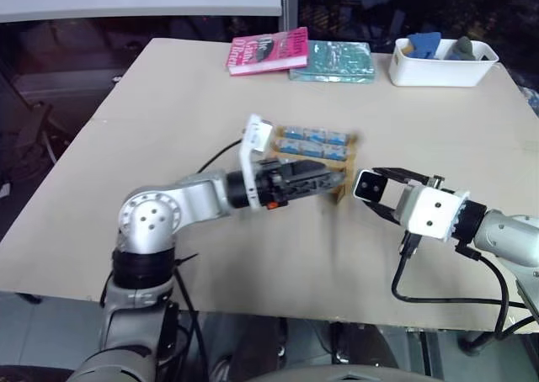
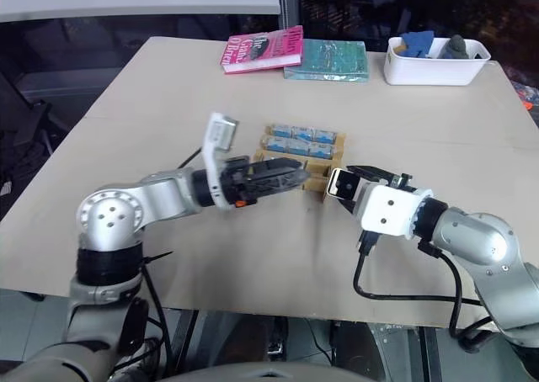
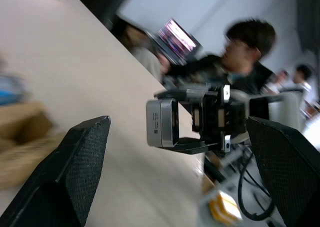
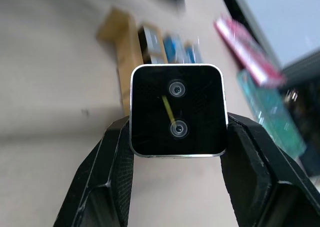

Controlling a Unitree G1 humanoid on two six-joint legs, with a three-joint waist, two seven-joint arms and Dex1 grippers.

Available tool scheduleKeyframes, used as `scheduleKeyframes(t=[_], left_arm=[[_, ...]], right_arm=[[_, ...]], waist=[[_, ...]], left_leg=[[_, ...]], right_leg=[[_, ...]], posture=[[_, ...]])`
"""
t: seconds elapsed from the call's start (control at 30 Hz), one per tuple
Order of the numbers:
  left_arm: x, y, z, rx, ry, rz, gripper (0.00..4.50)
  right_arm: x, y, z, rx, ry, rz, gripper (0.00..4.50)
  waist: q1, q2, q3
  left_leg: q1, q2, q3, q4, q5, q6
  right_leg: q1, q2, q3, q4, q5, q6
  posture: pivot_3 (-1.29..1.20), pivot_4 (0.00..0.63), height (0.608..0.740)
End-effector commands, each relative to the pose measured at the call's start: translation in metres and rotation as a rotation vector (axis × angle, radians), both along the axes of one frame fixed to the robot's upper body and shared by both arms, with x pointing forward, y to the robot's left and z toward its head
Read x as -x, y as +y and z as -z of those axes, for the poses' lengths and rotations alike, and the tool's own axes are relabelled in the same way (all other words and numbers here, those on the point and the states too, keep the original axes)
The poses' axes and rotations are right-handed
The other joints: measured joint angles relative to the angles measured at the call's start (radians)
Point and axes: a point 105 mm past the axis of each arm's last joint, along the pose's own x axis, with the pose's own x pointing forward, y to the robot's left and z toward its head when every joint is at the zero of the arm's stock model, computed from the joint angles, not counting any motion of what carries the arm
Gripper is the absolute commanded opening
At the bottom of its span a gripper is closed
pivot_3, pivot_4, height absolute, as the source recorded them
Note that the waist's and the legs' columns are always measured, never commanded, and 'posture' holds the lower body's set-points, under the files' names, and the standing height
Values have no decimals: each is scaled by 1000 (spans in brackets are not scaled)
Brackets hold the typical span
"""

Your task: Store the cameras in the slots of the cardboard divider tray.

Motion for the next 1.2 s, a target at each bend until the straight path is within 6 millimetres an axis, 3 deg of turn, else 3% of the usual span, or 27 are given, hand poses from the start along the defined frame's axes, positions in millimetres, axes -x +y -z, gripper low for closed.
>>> scheduleKeyframes(t=[0.03,0.37,0.4,0.47,0.53,0.6,0.67,0.9,0.97,1.03,1.07,1.13,1.17,1.2], left_arm=[[4,-10,-1,-1,5,63,4500],[1,-18,0,-4,39,84,4500],[1,-17,0,-6,39,86,3976],[1,-17,1,-8,43,91,3475],[1,-17,1,-11,40,98,2431],[2,-17,1,-7,44,102,1741],[3,-17,1,-11,37,114,750],[2,-15,-1,-3,18,107,681],[-1,-12,-2,-9,-1,98,681],[-5,-9,-5,-16,-13,86,685],[-7,-7,-6,-27,-25,83,685],[-15,0,-9,-61,-65,69,685],[-18,3,-10,-77,-82,66,685],[-22,6,-11,-93,-96,61,685]], right_arm=[[8,9,-13,-3,-74,-20,1913],[16,15,-16,-2,-118,-18,1913],[16,15,-16,-4,-118,-14,1913],[16,15,-18,-9,-123,-7,1913],[15,15,-19,-14,-127,-2,1913],[15,15,-19,-20,-129,1,1913],[14,16,-20,-24,-131,5,1913],[13,16,-20,-57,-107,18,1913],[14,18,-16,-100,-29,1,1913],[14,18,-18,-114,-18,4,2972],[15,17,-17,-149,22,7,3231],[15,13,-15,-173,63,36,4173],[14,10,-14,-180,78,56,4466],[14,8,-13,-181,82,75,4466]], waist=[[-2,0,0],[-1,0,0],[-1,0,0],[-1,0,0],[-1,0,0],[-1,0,0],[-1,0,0],[-1,0,0],[-1,0,0],[-2,0,0],[-2,0,0],[-1,0,0],[-1,0,0],[-1,0,0]], left_leg=[[0,0,0,0,0,0],[0,0,0,0,1,-1],[0,0,0,0,1,-1],[0,0,0,0,1,-1],[0,0,0,0,1,-1],[0,0,0,0,1,-1],[0,0,0,0,1,-1],[0,0,0,0,1,-1],[0,0,0,0,1,-1],[0,0,0,0,1,-1],[0,0,0,0,1,-1],[0,0,0,-1,1,-1],[0,0,0,-1,1,-1],[-1,0,0,-1,1,-1]], right_leg=[[0,0,0,0,0,0],[0,0,0,-1,0,0],[0,0,0,-1,0,0],[0,0,0,-1,0,0],[0,0,0,0,0,0],[0,0,0,-1,0,0],[0,0,-1,-1,0,0],[0,0,-1,-1,0,0],[0,0,-1,-1,0,0],[0,0,-1,-1,0,0],[0,0,-1,0,0,0],[0,1,-2,0,0,0],[0,1,-2,0,0,0],[0,1,-3,-1,0,0]], posture=[[0,150,740],[0,150,740],[0,150,740],[0,150,740],[0,150,740],[0,150,740],[0,150,740],[0,150,740],[0,150,740],[0,150,740],[0,150,740],[0,150,740],[0,150,740],[0,150,740]])
